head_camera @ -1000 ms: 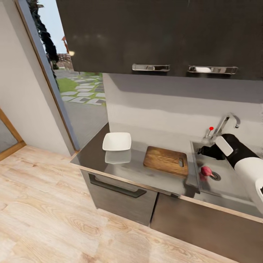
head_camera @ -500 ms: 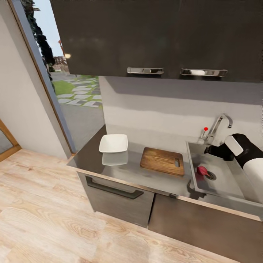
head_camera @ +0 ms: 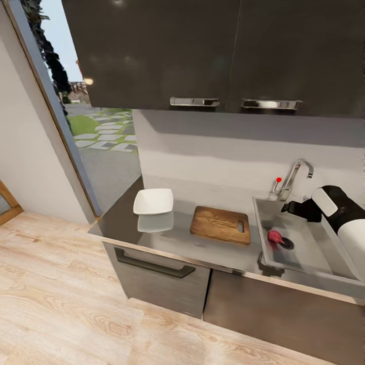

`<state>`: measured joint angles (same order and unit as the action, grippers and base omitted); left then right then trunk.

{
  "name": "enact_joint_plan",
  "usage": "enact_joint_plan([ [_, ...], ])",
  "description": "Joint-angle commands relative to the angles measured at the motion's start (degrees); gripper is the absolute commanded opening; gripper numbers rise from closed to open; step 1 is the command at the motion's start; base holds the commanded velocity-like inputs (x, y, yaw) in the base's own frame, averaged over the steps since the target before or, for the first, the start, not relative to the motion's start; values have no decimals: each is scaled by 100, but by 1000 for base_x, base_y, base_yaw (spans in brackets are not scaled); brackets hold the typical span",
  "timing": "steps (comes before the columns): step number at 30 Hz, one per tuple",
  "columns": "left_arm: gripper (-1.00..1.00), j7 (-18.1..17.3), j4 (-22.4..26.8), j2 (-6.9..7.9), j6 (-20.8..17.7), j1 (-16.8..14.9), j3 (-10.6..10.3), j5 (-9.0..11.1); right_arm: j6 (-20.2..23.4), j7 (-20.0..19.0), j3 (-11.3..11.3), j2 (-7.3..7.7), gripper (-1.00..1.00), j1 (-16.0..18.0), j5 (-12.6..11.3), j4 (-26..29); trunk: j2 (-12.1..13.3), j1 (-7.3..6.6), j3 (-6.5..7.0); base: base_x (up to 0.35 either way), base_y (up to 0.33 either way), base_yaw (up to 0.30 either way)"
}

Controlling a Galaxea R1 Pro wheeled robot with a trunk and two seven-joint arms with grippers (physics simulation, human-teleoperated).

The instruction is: In the kitchen, take the Vidalia onion out of the sink, dice it on the chopping board with the paring knife, put the diced onion into the bowl on the countertop, then place both the paring knife and the chopping board into the sink.

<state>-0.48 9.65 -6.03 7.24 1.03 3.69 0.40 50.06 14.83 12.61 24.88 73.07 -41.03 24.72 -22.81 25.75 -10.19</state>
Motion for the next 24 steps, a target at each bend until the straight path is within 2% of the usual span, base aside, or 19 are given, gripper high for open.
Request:
enact_joint_plan([
  [1,100,-5,11,-4,5,3,35,4,13,41,51,7,100,5,-59,7,-10,4,-5,0,0,-76],
  [14,100,-5,11,-4,6,3,35,4,12,38,82,8,100,5,-54,7,-10,4,56,0,-13,-66],
  [24,100,-5,11,-4,8,3,35,4,13,38,83,8,100,5,-54,7,-10,4,101,0,-266,-62],
])
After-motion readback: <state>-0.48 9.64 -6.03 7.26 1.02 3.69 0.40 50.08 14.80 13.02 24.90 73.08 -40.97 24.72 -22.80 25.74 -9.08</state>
